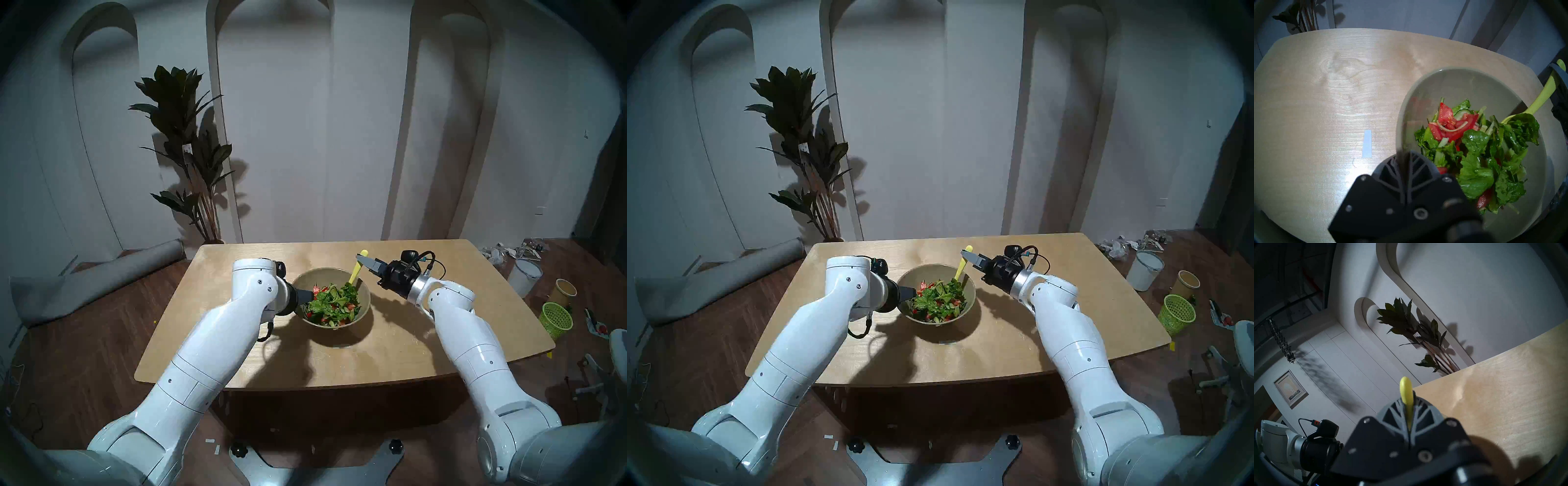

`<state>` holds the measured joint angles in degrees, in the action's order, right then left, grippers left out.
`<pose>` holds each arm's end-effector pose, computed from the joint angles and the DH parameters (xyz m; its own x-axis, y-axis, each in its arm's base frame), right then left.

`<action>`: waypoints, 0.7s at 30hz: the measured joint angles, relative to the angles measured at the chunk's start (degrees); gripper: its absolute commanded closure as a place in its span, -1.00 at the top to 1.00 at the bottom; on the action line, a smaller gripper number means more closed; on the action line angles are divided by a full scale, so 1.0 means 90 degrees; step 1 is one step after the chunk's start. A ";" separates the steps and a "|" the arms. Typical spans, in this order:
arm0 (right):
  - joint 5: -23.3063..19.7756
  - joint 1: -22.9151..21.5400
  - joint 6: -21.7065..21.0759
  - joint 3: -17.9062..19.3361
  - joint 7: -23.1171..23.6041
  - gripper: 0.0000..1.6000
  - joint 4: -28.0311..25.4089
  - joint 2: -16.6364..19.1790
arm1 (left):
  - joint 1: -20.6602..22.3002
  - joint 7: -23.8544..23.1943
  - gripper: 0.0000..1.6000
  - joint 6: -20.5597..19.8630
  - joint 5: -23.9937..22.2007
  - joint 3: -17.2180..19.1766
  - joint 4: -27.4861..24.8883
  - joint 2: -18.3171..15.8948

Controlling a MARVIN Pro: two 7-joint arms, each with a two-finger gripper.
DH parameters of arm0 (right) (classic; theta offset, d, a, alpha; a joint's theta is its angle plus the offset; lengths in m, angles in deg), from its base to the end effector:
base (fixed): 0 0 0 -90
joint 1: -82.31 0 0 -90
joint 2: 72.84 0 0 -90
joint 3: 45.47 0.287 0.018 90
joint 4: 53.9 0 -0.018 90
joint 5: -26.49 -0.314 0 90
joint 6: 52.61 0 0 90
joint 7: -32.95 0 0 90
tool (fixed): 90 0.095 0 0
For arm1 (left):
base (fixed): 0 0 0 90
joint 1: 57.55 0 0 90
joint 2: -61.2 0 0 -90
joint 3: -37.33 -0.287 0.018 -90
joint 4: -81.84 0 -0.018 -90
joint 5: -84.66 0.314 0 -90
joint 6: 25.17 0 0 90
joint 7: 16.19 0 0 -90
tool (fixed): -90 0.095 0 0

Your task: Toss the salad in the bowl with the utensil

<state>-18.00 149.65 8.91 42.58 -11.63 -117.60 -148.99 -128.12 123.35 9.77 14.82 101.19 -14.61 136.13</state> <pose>0.4997 -0.0266 -0.2821 0.4840 -0.4904 0.7247 0.5524 -0.4711 -0.6877 0.4382 -0.0887 -0.2555 0.7901 0.0540 0.6106 -0.0710 -0.9813 0.1787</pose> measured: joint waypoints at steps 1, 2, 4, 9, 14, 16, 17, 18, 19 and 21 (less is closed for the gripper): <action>-0.0006 -0.0003 -0.0008 0.0009 -0.0006 -1.00 -0.0004 -0.0008 | 0.0000 0.0000 -1.00 0.0000 0.0000 0.0000 0.0000 0.0000; -0.0014 -0.0008 -0.0017 0.0021 -0.0015 -1.00 -0.0009 -0.0019 | 0.0000 0.0000 -1.00 0.0000 0.0000 0.0000 0.0000 0.0000; -0.0028 -0.0022 -0.0035 0.0042 -0.0034 -1.00 -0.0015 -0.0042 | 0.0000 0.0000 -1.00 0.0000 0.0000 0.0000 0.0000 0.0000; -0.0045 -0.0079 -0.0059 0.0063 -0.0061 -1.00 -0.0017 -0.0101 | 0.0000 -0.0002 -1.00 0.0000 0.0000 0.0000 0.0001 0.0000; -0.0035 -0.0200 -0.0034 0.0018 -0.0066 -1.00 0.0009 -0.0162 | 0.0000 -0.0005 -1.00 0.0000 0.0003 -0.0001 0.0001 -0.0001; -0.0031 -0.0246 -0.0027 -0.0014 -0.0067 -1.00 0.0026 -0.0180 | 0.0000 -0.0005 -1.00 0.0000 0.0003 -0.0002 0.0001 -0.0001; -0.0029 -0.0269 -0.0024 -0.0031 -0.0068 -1.00 0.0035 -0.0190 | 0.0000 -0.0005 -1.00 0.0000 0.0003 -0.0002 0.0001 -0.0001; -0.0026 -0.0319 -0.0014 -0.0069 -0.0070 -1.00 0.0061 -0.0210 | 0.0000 -0.0005 -1.00 0.0000 0.0003 -0.0002 0.0001 -0.0001; -0.0020 -0.0359 -0.0002 -0.0100 -0.0070 -1.00 0.0082 -0.0225 | 0.0000 -0.0005 -1.00 0.0000 0.0004 -0.0002 0.0000 -0.0002; 0.0004 -0.0421 0.0034 -0.0154 -0.0072 -1.00 0.0121 -0.0242 | 0.0000 -0.0005 -1.00 0.0000 0.0004 -0.0003 -0.0001 -0.0002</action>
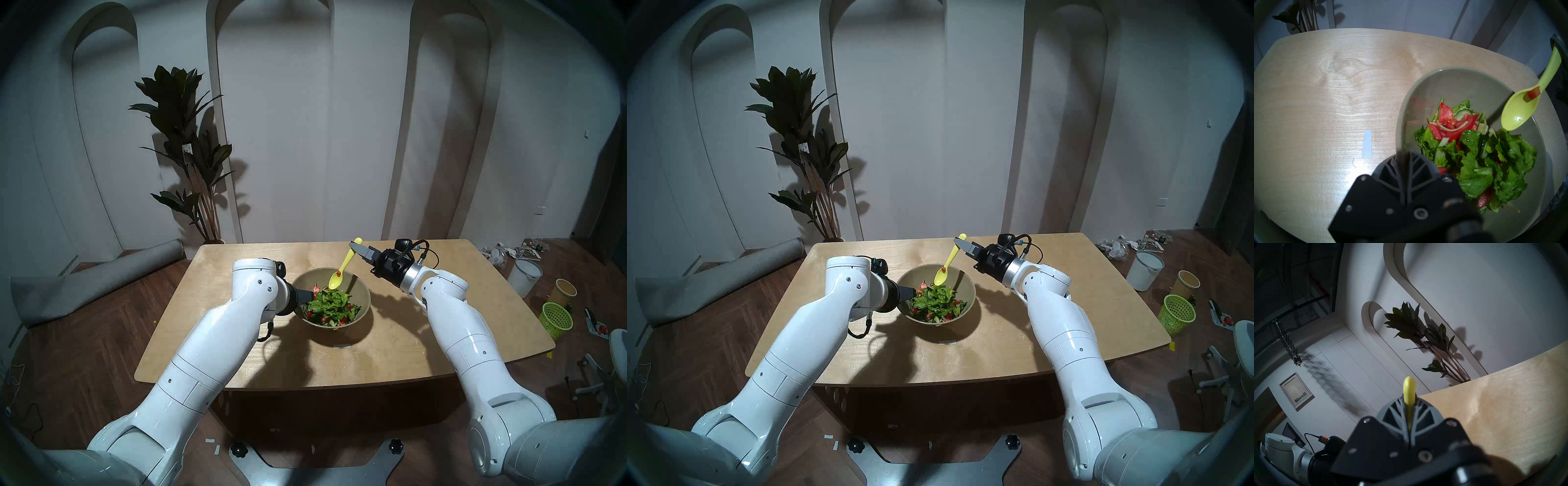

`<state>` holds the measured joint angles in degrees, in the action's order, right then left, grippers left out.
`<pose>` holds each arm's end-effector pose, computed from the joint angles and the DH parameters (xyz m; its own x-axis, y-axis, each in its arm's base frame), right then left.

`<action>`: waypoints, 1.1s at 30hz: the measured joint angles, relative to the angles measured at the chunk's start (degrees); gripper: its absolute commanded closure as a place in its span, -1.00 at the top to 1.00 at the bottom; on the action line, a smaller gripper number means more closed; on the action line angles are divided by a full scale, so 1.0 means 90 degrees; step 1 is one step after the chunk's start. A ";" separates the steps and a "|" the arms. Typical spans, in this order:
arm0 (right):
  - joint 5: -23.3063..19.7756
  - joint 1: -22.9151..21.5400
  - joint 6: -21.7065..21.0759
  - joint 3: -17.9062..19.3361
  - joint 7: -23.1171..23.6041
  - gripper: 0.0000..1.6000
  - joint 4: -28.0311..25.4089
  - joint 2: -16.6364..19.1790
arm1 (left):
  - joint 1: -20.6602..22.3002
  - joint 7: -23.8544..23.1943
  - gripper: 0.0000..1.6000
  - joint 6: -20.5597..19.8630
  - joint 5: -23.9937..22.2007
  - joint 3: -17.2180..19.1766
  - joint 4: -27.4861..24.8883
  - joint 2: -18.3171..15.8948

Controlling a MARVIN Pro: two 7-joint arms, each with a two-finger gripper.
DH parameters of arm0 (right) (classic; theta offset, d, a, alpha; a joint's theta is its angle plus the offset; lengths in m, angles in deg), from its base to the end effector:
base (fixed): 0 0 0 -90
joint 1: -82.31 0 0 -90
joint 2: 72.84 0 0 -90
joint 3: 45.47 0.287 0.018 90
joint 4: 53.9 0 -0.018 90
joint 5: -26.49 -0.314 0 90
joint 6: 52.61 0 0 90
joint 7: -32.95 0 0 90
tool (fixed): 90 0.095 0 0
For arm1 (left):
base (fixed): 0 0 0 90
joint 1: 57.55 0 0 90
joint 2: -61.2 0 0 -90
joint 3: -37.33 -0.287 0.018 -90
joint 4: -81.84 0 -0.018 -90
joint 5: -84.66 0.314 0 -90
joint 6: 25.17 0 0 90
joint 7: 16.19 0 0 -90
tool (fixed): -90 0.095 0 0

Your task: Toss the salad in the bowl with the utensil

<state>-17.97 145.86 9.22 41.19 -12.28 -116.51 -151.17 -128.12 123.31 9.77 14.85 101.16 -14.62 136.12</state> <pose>0.5172 -0.0031 -0.2590 0.4648 -0.4942 0.7347 0.5905 -0.4453 -0.6731 0.4381 -0.0888 -0.2555 0.7899 0.0533 0.6109 -0.0718 -0.9813 0.1785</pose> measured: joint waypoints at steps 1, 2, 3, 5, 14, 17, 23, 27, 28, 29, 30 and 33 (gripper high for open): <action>0.0027 -0.0037 0.0028 -0.0031 -0.0005 -1.00 0.0034 -0.0006 | 0.0000 0.0000 -1.00 0.0000 0.0000 -0.0001 0.0000 0.0000; 0.0084 -0.0081 0.0074 -0.0068 -0.0013 -1.00 0.0085 -0.0006 | 0.0000 0.0000 -1.00 0.0000 0.0000 -0.0001 0.0000 0.0000; 0.0185 -0.0152 0.0152 -0.0118 -0.0020 -1.00 0.0196 0.0002 | 0.0000 0.0000 -1.00 0.0000 0.0000 -0.0001 0.0000 0.0000; 0.0271 -0.0213 0.0219 -0.0158 -0.0019 -1.00 0.0313 0.0027 | 0.0000 0.0000 -1.00 0.0000 0.0000 -0.0002 0.0000 0.0000; 0.0828 -0.0671 0.0512 -0.0401 0.0087 -1.00 0.1095 0.0333 | 0.0001 -0.0004 -1.00 0.0000 0.0003 -0.0005 0.0000 -0.0002; 0.0931 -0.0777 0.0598 -0.0494 0.0237 -1.00 0.1233 0.0399 | 0.0001 -0.0004 -1.00 0.0000 0.0003 -0.0005 0.0000 -0.0002; 0.1128 -0.0919 0.0723 -0.0810 0.0682 -1.00 0.1515 0.0441 | 0.0001 0.0003 -1.00 0.0000 0.0000 -0.0005 0.0000 0.0001; 0.1182 -0.0917 0.0730 -0.0944 0.0822 -1.00 0.1663 0.0374 | 0.0001 0.0003 -1.00 0.0000 -0.0001 -0.0004 0.0000 0.0002; 0.1182 -0.0914 0.0729 -0.0970 0.0853 -1.00 0.1675 0.0348 | 0.0001 0.0003 -1.00 0.0000 -0.0001 -0.0004 0.0000 0.0002; 0.1178 -0.0913 0.0729 -0.0984 0.0872 -1.00 0.1675 0.0332 | 0.0001 0.0003 -1.00 0.0000 -0.0002 -0.0004 0.0000 0.0002; 0.1153 -0.0911 0.0725 -0.1010 0.0905 -1.00 0.1669 0.0295 | 0.0001 0.0003 -1.00 0.0000 -0.0002 -0.0004 0.0000 0.0002; 0.1103 -0.0895 0.0682 -0.1044 0.0940 -1.00 0.1637 0.0234 | 0.0001 0.0003 -1.00 0.0000 -0.0002 -0.0004 0.0000 0.0002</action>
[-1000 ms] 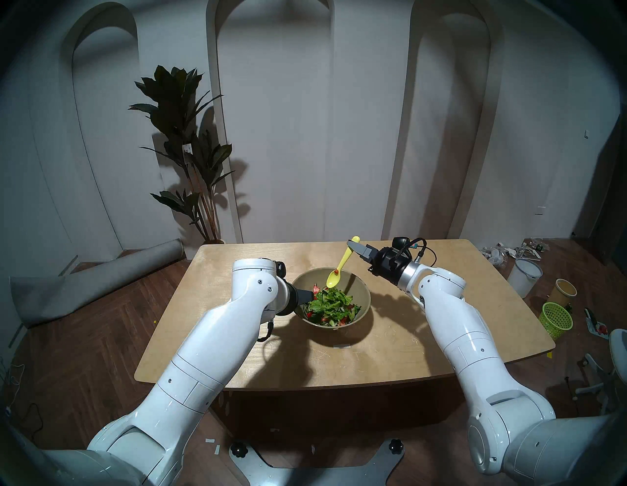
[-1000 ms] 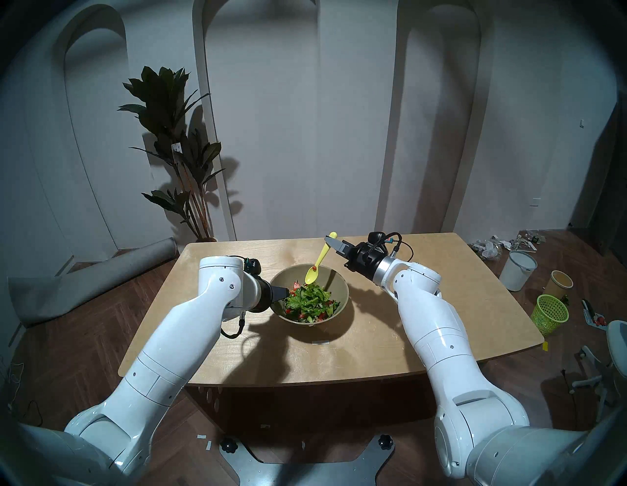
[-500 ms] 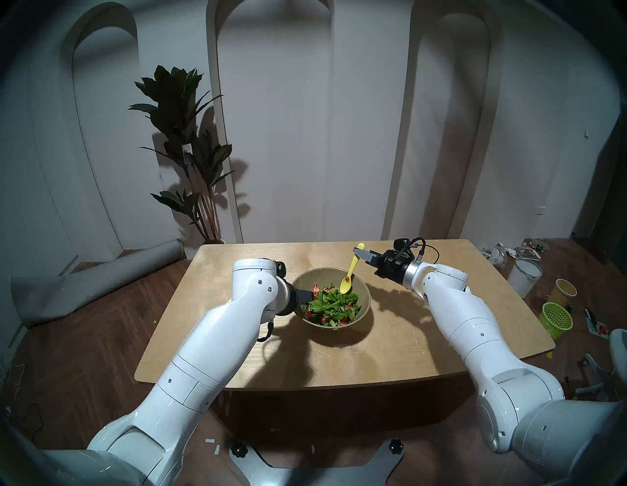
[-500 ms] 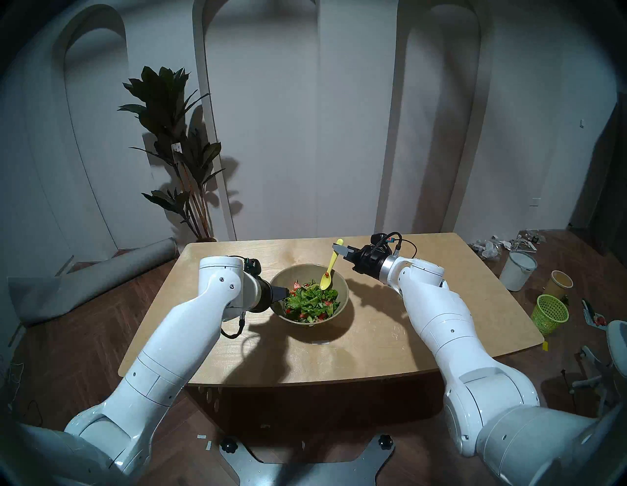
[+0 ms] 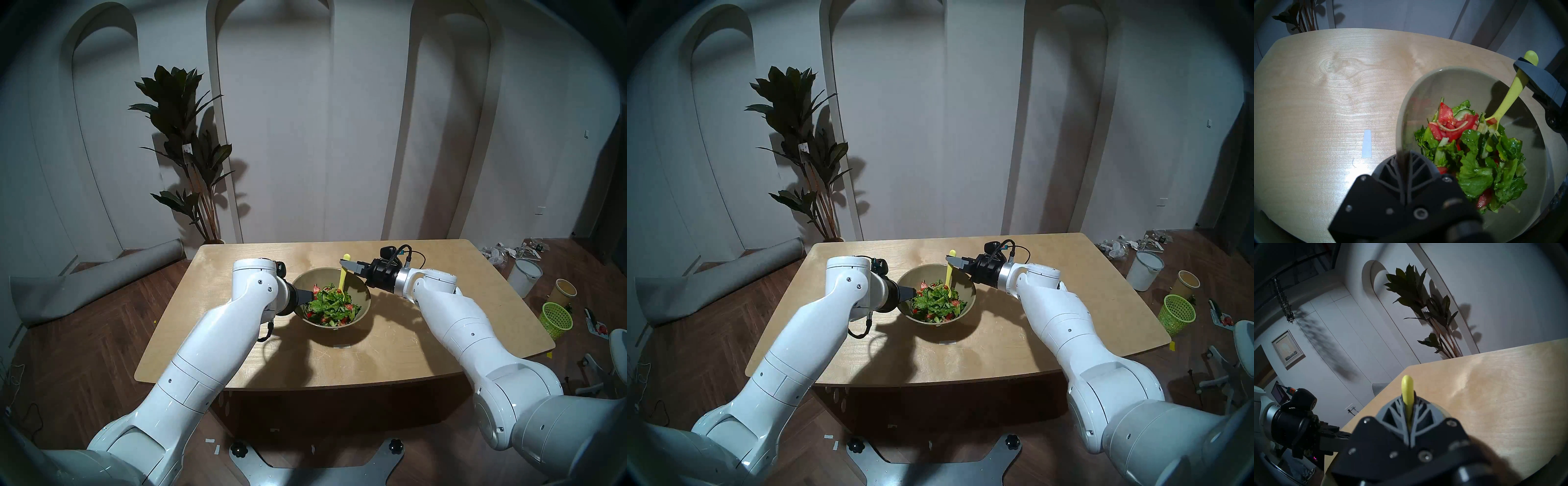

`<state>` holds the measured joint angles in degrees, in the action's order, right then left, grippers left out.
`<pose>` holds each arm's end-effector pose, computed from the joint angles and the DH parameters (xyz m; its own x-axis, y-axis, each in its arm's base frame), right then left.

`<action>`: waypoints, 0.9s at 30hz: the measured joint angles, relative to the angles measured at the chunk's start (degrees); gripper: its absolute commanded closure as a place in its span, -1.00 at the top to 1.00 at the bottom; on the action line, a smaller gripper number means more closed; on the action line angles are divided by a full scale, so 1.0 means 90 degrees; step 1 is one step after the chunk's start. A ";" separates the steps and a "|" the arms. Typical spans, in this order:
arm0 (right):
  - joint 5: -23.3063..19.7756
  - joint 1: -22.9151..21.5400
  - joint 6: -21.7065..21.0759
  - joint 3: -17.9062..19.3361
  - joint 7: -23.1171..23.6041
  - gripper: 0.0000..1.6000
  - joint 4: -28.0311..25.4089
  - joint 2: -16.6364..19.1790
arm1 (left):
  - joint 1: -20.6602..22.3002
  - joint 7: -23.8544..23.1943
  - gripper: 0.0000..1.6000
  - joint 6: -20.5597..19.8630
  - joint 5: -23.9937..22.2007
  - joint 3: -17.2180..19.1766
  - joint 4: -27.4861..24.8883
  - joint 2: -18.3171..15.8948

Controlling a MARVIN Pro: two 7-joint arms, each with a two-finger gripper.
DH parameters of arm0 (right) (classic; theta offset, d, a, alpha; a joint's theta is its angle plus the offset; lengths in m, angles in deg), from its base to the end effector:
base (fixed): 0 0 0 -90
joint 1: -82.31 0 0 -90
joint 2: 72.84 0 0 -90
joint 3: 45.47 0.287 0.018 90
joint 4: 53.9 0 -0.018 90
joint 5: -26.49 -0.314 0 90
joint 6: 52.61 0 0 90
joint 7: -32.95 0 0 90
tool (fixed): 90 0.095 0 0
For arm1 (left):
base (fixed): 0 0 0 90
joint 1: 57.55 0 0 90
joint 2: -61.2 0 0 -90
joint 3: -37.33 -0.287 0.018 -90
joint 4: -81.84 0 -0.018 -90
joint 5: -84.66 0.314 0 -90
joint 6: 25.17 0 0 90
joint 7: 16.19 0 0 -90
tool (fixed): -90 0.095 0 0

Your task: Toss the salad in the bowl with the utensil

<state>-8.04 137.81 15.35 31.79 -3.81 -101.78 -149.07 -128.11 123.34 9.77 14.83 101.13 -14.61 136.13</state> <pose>0.5323 0.0085 -0.2955 0.5122 -0.2535 0.8206 0.6607 -0.4941 -0.5650 0.4381 -0.0890 -0.2556 0.7901 0.0530 0.6106 -0.0720 -0.9813 0.1783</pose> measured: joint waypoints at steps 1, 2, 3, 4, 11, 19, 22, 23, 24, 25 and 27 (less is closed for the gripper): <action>-0.0017 0.0009 -0.0019 -0.0001 0.0003 -1.00 -0.0011 -0.0015 | 0.0000 0.0000 -1.00 0.0000 0.0000 0.0000 0.0000 0.0000; -0.0034 0.0019 -0.0039 -0.0003 0.0005 -1.00 -0.0023 -0.0029 | 0.0000 0.0000 -1.00 0.0000 0.0000 0.0000 0.0000 0.0000; -0.0076 0.0049 -0.0081 -0.0004 0.0006 -1.00 -0.0057 -0.0064 | 0.0000 0.0000 -1.00 0.0000 0.0000 0.0000 0.0000 0.0000; -0.0106 0.0072 -0.0111 -0.0004 0.0006 -1.00 -0.0086 -0.0086 | 0.0000 0.0000 -1.00 0.0000 0.0000 0.0000 0.0000 0.0000; -0.0299 0.0270 -0.0280 0.0117 -0.0124 -1.00 -0.0302 -0.0225 | 0.0000 0.0001 -1.00 0.0000 -0.0003 0.0001 0.0000 0.0000; -0.0563 0.0674 -0.0565 0.0383 -0.0510 -1.00 -0.0834 -0.0356 | 0.0000 0.0001 -1.00 0.0000 -0.0003 0.0001 0.0000 0.0001; -0.0679 0.0871 -0.0686 0.0507 -0.0674 -1.00 -0.1094 -0.0413 | 0.0000 -0.0001 -1.00 0.0000 -0.0001 0.0001 0.0000 0.0000; -0.0717 0.0928 -0.0720 0.0548 -0.0714 -1.00 -0.1170 -0.0426 | 0.0000 -0.0001 -1.00 0.0000 -0.0001 0.0001 0.0000 0.0000; -0.0761 0.0999 -0.0758 0.0598 -0.0758 -1.00 -0.1262 -0.0439 | 0.0000 -0.0002 -1.00 0.0000 0.0000 0.0001 0.0000 0.0000; -0.0793 0.1051 -0.0788 0.0632 -0.0784 -1.00 -0.1333 -0.0446 | 0.0000 -0.0003 -1.00 0.0000 0.0001 0.0001 0.0000 -0.0001; -0.0862 0.1162 -0.0858 0.0700 -0.0826 -1.00 -0.1492 -0.0462 | 0.0000 -0.0004 -1.00 0.0000 0.0001 0.0000 0.0000 -0.0001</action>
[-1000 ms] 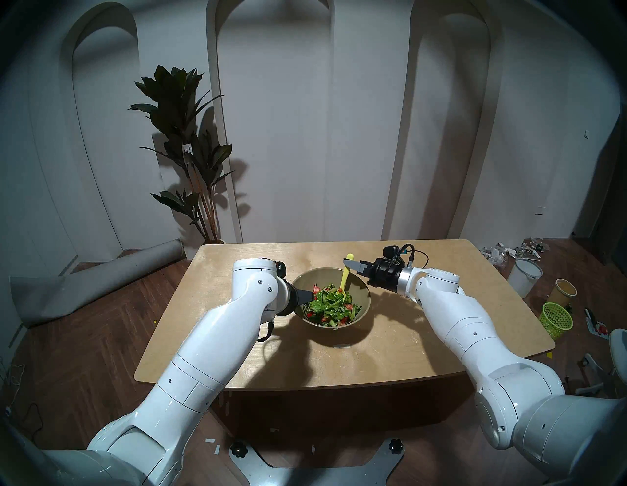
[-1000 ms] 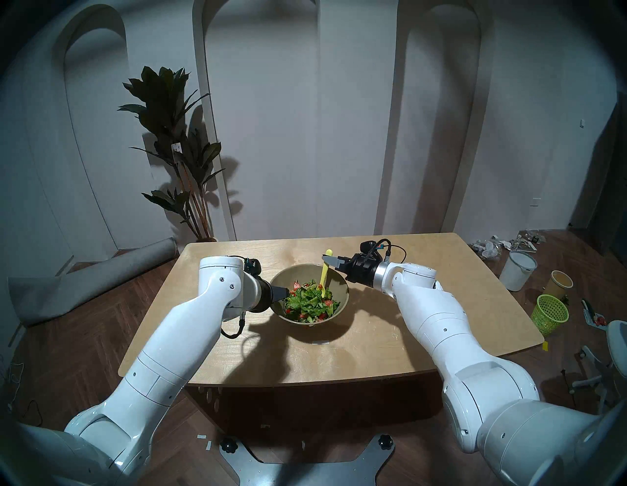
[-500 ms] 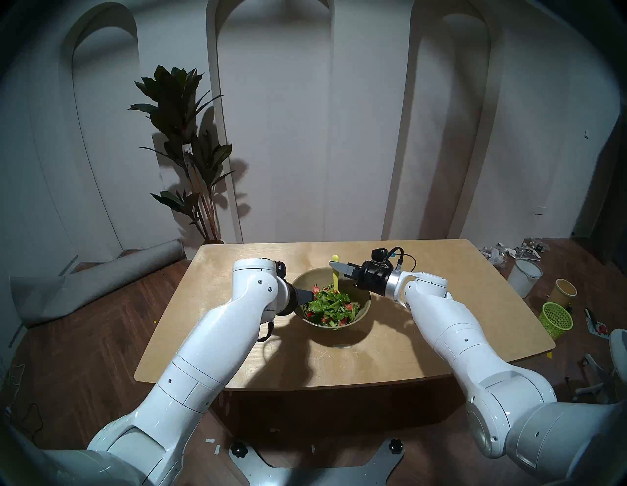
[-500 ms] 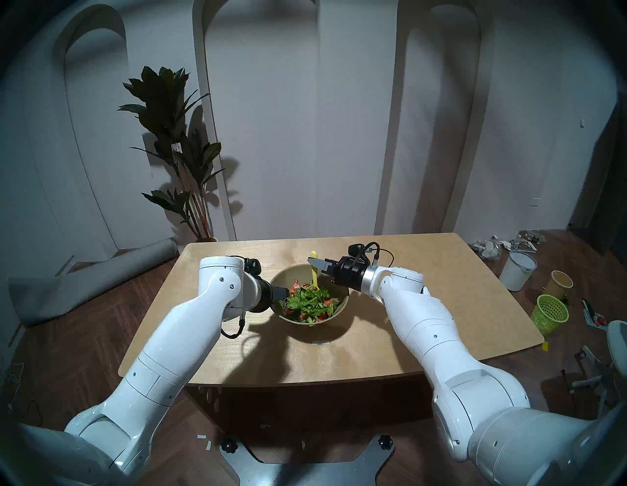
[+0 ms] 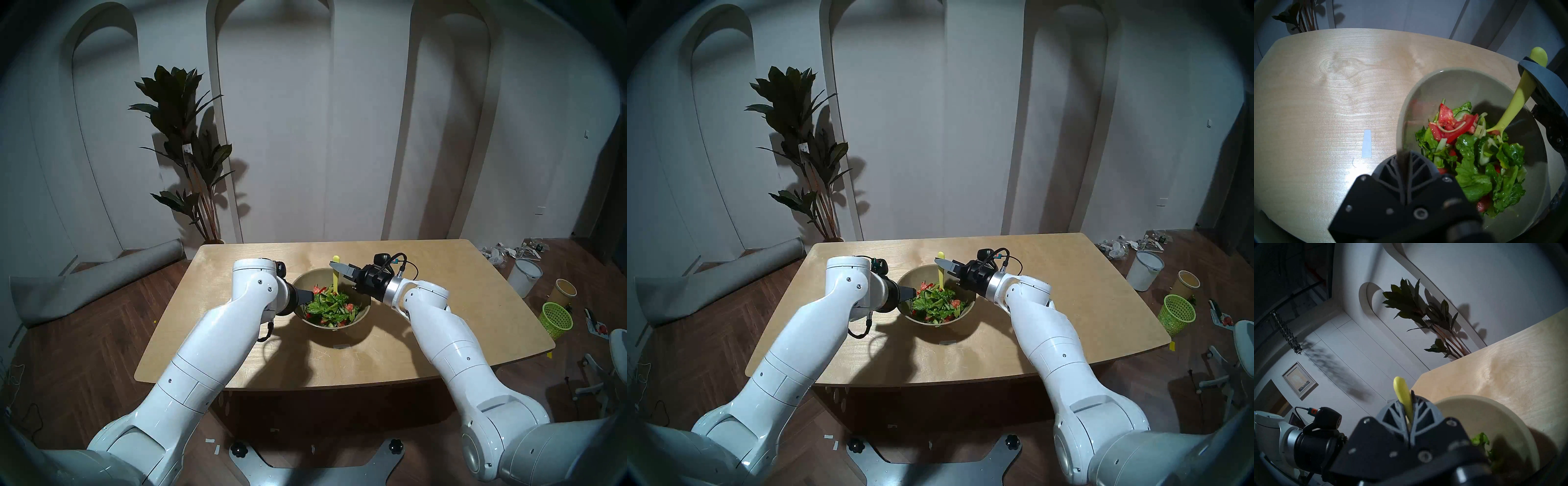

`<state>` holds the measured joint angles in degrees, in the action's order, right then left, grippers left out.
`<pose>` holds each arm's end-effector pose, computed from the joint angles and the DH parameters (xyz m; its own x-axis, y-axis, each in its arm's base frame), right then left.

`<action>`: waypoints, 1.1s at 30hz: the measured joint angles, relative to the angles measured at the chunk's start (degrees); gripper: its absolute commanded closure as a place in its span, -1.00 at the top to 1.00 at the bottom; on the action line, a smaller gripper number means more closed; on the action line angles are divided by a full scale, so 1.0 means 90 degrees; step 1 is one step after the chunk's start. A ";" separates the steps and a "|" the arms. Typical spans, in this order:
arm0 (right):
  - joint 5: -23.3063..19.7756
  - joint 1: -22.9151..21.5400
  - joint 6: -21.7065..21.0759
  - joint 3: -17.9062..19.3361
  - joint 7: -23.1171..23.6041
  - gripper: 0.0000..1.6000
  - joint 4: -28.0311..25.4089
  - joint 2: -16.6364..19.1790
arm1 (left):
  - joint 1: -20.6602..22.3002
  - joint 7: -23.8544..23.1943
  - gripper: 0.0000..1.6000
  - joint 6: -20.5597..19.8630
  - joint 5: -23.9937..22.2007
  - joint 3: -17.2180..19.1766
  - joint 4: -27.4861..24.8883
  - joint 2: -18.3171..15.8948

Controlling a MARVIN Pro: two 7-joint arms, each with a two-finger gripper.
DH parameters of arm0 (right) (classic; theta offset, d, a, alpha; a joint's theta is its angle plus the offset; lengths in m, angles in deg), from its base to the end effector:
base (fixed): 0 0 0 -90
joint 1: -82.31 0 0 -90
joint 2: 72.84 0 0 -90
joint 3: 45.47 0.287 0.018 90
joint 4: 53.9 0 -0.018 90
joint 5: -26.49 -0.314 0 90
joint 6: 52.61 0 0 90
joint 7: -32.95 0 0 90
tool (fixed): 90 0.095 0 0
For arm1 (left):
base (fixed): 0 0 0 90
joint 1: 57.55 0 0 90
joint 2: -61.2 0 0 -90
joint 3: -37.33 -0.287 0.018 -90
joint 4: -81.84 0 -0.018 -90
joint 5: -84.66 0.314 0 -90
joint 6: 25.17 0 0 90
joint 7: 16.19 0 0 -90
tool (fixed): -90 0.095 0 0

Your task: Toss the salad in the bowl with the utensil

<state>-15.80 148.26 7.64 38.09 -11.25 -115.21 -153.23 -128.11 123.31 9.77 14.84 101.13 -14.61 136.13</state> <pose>0.4994 0.0321 -0.2965 0.5701 -0.4358 0.6964 0.5657 -0.4064 -0.7175 0.4381 -0.0891 -0.2556 0.7901 0.0530 0.6107 -0.0723 -0.9813 0.1786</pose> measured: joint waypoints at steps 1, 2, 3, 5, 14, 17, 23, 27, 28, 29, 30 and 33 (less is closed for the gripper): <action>-0.0045 0.0068 -0.0050 0.0040 -0.0017 -1.00 -0.0104 -0.0004 | 0.0000 0.0000 -1.00 0.0000 0.0000 0.0000 0.0000 0.0000; -0.0062 0.0097 -0.0073 0.0057 -0.0020 -1.00 -0.0151 -0.0005 | 0.0000 0.0000 -1.00 0.0000 0.0000 0.0000 0.0000 0.0000; -0.0093 0.0153 -0.0119 0.0092 -0.0026 -1.00 -0.0247 -0.0005 | 0.0000 -0.0001 -1.00 0.0000 0.0000 0.0000 0.0000 0.0000; -0.0128 0.0222 -0.0188 0.0143 -0.0065 -1.00 -0.0389 -0.0006 | 0.0000 -0.0001 -1.00 0.0000 0.0000 -0.0001 0.0000 0.0000; -0.0180 0.0390 -0.0460 0.0320 -0.0674 -1.00 -0.0953 -0.0073 | 0.0000 0.0002 -1.00 0.0000 -0.0001 -0.0001 0.0000 0.0001; -0.0180 0.0398 -0.0507 0.0340 -0.0829 -1.00 -0.1041 -0.0111 | 0.0000 0.0003 -1.00 0.0000 -0.0003 -0.0001 0.0000 0.0001; -0.0195 0.0396 -0.0540 0.0381 -0.0982 -1.00 -0.1136 -0.0161 | 0.0000 0.0003 -1.00 0.0000 -0.0005 -0.0001 0.0000 0.0002; -0.0201 0.0380 -0.0520 0.0405 -0.1040 -1.00 -0.1168 -0.0181 | 0.0000 0.0003 -1.00 0.0000 -0.0006 -0.0001 0.0000 0.0002; -0.0201 0.0371 -0.0503 0.0404 -0.1042 -1.00 -0.1171 -0.0183 | 0.0000 0.0003 -1.00 0.0000 -0.0006 -0.0001 0.0000 0.0002; -0.0201 0.0369 -0.0499 0.0403 -0.1042 -1.00 -0.1171 -0.0183 | 0.0000 0.0003 -1.00 0.0000 -0.0006 -0.0001 0.0000 0.0002; -0.0193 0.0354 -0.0475 0.0396 -0.1031 -1.00 -0.1171 -0.0182 | 0.0000 0.0003 -1.00 0.0000 -0.0006 -0.0001 0.0000 0.0002; -0.0148 0.0313 -0.0417 0.0348 -0.0994 -1.00 -0.1171 -0.0164 | 0.0000 0.0003 -1.00 0.0000 -0.0006 -0.0001 0.0000 0.0002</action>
<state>-17.13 151.08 3.88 41.22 -20.20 -125.75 -154.70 -128.11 123.33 9.77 14.78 101.12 -14.61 136.15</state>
